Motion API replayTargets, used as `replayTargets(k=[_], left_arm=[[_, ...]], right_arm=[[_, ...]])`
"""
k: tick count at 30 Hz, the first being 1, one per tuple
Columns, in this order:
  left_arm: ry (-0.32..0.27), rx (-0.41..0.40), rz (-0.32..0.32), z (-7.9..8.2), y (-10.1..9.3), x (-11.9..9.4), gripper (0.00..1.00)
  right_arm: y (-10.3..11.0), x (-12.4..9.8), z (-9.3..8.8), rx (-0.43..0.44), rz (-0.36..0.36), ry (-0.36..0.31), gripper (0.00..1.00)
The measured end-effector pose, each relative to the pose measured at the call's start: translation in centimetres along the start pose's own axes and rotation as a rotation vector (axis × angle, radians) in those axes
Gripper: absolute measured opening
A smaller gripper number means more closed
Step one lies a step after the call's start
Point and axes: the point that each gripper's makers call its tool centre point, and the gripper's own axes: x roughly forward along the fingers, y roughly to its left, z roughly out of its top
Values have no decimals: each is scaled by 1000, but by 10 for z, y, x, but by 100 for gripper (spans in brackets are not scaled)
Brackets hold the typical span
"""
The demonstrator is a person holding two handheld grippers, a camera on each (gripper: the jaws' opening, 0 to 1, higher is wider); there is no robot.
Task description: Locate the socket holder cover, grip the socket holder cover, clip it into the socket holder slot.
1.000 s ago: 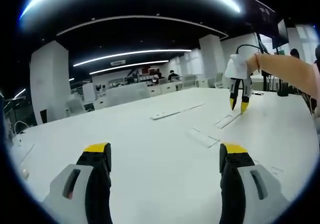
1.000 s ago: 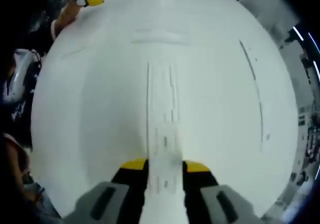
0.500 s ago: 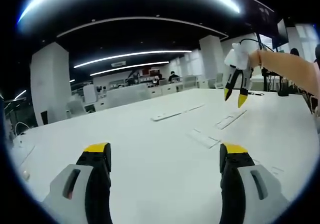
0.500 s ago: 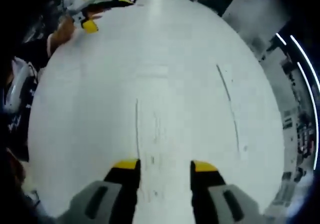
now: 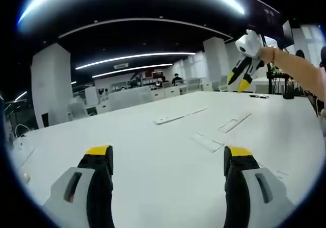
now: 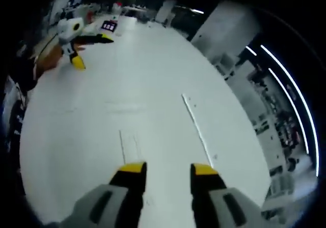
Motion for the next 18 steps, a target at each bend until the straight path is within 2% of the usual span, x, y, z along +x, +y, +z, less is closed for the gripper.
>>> replayTargets(k=[3, 7, 11, 12, 13, 18], left_arm=[[0, -2, -4, 0, 0, 0, 88], [-1, -1, -3, 1, 0, -1, 88], [-11, -1, 1, 2, 1, -3, 88], [-9, 0, 1, 3, 2, -2, 88], [-8, -1, 0, 3, 2, -2, 88], [-15, -9, -5, 5, 2, -3, 88]], right_arm=[[-6, -6, -10, 84, -66, -4, 32], [-12, -14, -14, 154, -128, -59, 29], [-17, -27, -17, 238, -206, -166, 22], [-20, -30, -24, 241, -254, -175, 22], [-20, -31, -31, 261, -272, -176, 21], [-16, -28, -64, 372, -324, -194, 20]])
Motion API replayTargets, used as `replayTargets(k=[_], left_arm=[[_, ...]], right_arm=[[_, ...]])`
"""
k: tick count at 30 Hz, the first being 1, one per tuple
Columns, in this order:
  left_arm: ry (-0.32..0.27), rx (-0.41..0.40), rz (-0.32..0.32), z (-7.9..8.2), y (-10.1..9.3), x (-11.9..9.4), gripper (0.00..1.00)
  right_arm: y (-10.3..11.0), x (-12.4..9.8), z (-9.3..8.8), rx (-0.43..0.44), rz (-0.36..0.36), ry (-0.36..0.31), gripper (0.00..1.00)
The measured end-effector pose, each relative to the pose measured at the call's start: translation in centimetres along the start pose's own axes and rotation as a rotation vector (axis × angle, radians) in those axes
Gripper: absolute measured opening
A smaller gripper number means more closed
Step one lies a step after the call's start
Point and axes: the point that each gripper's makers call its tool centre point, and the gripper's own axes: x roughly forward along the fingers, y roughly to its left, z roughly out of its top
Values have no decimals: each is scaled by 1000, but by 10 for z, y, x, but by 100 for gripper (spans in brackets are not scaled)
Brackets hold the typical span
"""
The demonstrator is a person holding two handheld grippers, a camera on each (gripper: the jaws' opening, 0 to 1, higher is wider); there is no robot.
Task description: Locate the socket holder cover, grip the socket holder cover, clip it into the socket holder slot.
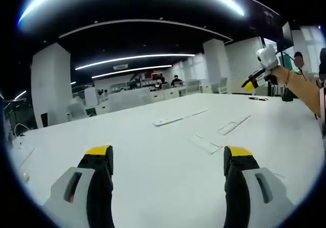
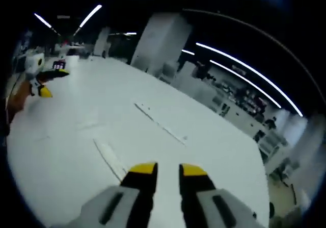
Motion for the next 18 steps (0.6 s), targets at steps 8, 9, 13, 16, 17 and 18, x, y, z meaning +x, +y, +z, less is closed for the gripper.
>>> replayTargets(k=[8, 9, 13, 16, 17, 18], left_arm=[[-16, -7, 9, 4, 2, -1, 88], [-17, -9, 9, 4, 2, -1, 88], [-22, -14, 10, 5, 3, 0, 88], [-21, -17, 16, 0, 0, -3, 88], [-21, -19, 17, 1, 1, -2, 88], [-21, -21, 17, 3, 4, -1, 88]], right_arm=[[-12, 9, -42, 111, -48, 5, 15], [-7, 9, -48, 108, -52, 17, 15], [-10, 10, -58, 106, -70, 19, 6], [-13, 9, -65, 94, -87, 27, 4], [-13, 10, -66, 116, -78, 27, 4], [-13, 12, -66, 131, -72, 22, 4]])
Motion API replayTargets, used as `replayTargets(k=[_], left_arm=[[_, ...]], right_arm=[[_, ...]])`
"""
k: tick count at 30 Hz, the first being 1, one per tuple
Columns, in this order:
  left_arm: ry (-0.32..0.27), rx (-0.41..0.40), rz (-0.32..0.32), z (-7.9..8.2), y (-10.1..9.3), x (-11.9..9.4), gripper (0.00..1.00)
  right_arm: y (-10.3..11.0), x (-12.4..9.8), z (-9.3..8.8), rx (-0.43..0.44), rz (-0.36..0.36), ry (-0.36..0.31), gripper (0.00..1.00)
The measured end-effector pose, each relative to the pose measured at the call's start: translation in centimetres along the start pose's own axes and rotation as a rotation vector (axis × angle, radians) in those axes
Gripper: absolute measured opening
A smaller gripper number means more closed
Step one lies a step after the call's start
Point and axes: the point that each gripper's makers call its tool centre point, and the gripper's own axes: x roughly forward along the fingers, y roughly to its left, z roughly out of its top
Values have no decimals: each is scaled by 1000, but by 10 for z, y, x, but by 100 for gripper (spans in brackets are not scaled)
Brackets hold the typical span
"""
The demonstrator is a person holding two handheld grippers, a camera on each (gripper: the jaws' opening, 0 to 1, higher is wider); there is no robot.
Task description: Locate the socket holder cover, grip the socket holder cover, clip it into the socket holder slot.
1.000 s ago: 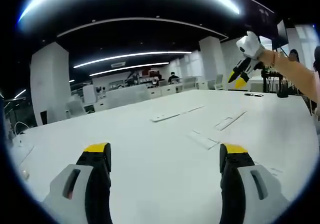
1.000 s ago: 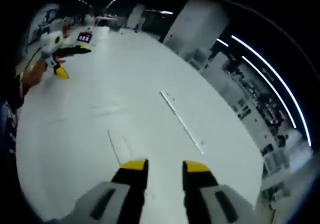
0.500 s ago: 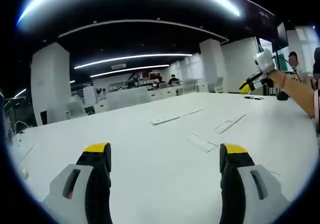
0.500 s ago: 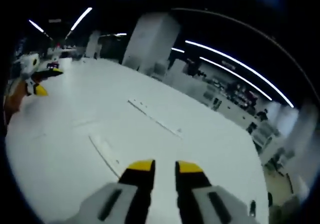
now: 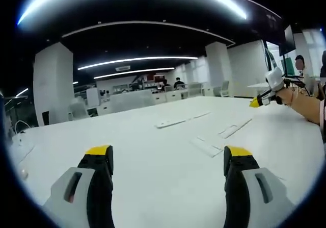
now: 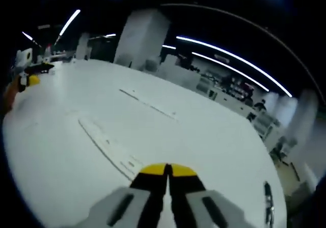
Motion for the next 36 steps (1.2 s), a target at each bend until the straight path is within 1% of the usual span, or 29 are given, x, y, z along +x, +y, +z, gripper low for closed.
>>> replayTargets(k=[4, 6, 12, 17, 18, 21, 24, 27, 28, 34, 36], left_arm=[[11, -3, 1, -2, 0, 1, 88], [17, -3, -2, -6, -5, -1, 88], [16, -1, -2, 0, -3, 0, 88], [14, -1, -2, -2, -7, -2, 88], [16, 0, -7, -3, -9, -2, 88], [22, 3, -7, -4, -9, -2, 88], [22, 3, -9, -3, -10, -1, 88], [22, 3, -8, 0, -6, 0, 88], [21, 3, -8, -2, -9, -1, 88], [22, 2, -9, -3, -10, -2, 88], [23, 2, -10, 0, -5, 1, 88]], right_arm=[[7, 6, -8, 2, 21, 24, 4], [7, 8, -12, -3, 23, 35, 4], [12, 10, -20, 9, 39, 55, 5], [15, 11, -22, 10, 48, 59, 5], [17, 13, -24, 29, 65, 64, 5], [20, 16, -28, 27, 75, 74, 5], [20, 17, -26, 37, 87, 73, 5], [21, 17, -25, 42, 93, 70, 5], [20, 17, -25, 41, 94, 69, 5], [22, 19, -24, 35, 100, 71, 5], [23, 19, -25, 34, 100, 72, 5]])
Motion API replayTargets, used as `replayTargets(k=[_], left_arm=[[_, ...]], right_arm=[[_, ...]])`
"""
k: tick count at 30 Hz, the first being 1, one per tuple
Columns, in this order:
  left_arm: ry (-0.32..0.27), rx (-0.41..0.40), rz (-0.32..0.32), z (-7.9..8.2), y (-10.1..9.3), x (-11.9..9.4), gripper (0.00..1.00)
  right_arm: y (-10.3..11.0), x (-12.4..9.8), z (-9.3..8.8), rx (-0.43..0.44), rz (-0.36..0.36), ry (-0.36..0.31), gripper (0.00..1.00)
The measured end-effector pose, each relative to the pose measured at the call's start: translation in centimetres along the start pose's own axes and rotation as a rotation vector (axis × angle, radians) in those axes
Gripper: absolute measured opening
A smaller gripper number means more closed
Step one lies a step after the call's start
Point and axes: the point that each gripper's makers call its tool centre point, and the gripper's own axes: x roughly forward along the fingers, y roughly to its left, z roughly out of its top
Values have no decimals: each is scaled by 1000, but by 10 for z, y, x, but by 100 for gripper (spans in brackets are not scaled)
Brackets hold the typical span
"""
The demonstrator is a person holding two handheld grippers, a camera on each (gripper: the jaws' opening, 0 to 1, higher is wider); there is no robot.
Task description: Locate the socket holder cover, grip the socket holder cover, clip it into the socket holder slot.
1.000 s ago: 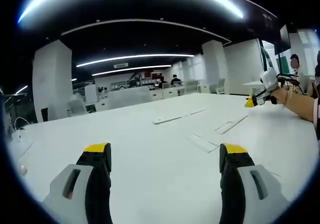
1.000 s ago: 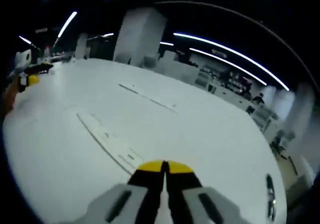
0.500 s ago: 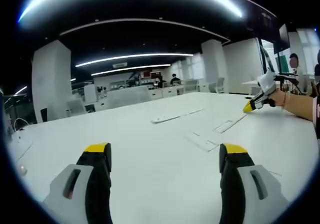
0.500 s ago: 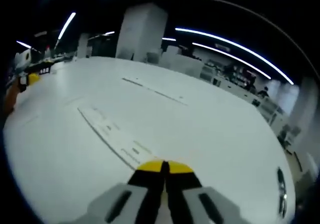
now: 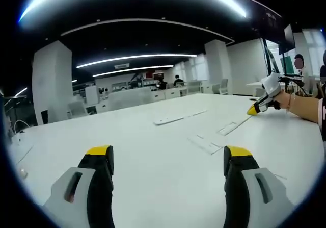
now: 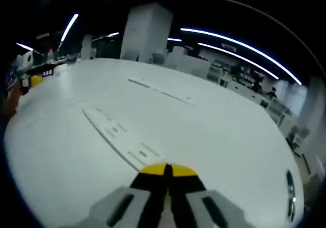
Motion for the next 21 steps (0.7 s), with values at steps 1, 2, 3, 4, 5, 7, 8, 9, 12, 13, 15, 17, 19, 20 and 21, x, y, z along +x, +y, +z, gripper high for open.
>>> replayTargets(k=[1, 2, 3, 4, 5, 7, 8, 9, 12, 13, 15, 17, 19, 20, 21], left_arm=[[1, 0, 0, 0, 1, 0, 88], [1, 1, 0, 0, 1, 0, 88], [1, 1, -1, 0, 1, 1, 88], [1, 1, -1, 0, 1, 1, 88], [3, 1, -1, 0, 1, 1, 88], [3, 2, -1, -3, -2, 0, 88], [3, 2, -2, -4, -4, -1, 88], [4, 2, -2, -5, -4, -2, 88], [4, 2, -2, -6, -5, -2, 88], [5, 3, -2, -5, -4, -2, 88], [6, 3, -2, -3, -1, 0, 88], [7, 3, -2, -2, 0, 1, 88], [7, 3, -3, -4, -2, -1, 88], [6, 3, -3, -5, -3, -1, 88], [6, 3, -3, -5, -4, -2, 88]], right_arm=[[0, 0, 0, 0, 0, 0, 5], [0, 0, 0, 0, 0, 0, 5], [1, -1, 0, 1, 0, 0, 5], [0, 0, 0, 1, 0, 0, 5], [0, 0, 0, 1, 1, -1, 5], [2, 0, 0, -2, 2, -2, 5], [3, 0, 0, -2, 5, -3, 5], [4, 0, 0, 0, 8, -5, 5], [6, 1, 1, 9, 21, -14, 5], [6, 2, 1, 5, 19, -12, 5], [4, 2, 1, 1, 17, -11, 5], [4, 3, 2, 4, 18, -12, 5], [1, 4, 2, 8, 19, -13, 4], [1, 4, 2, 12, 20, -14, 4], [0, 4, 2, 19, 23, -17, 4]])
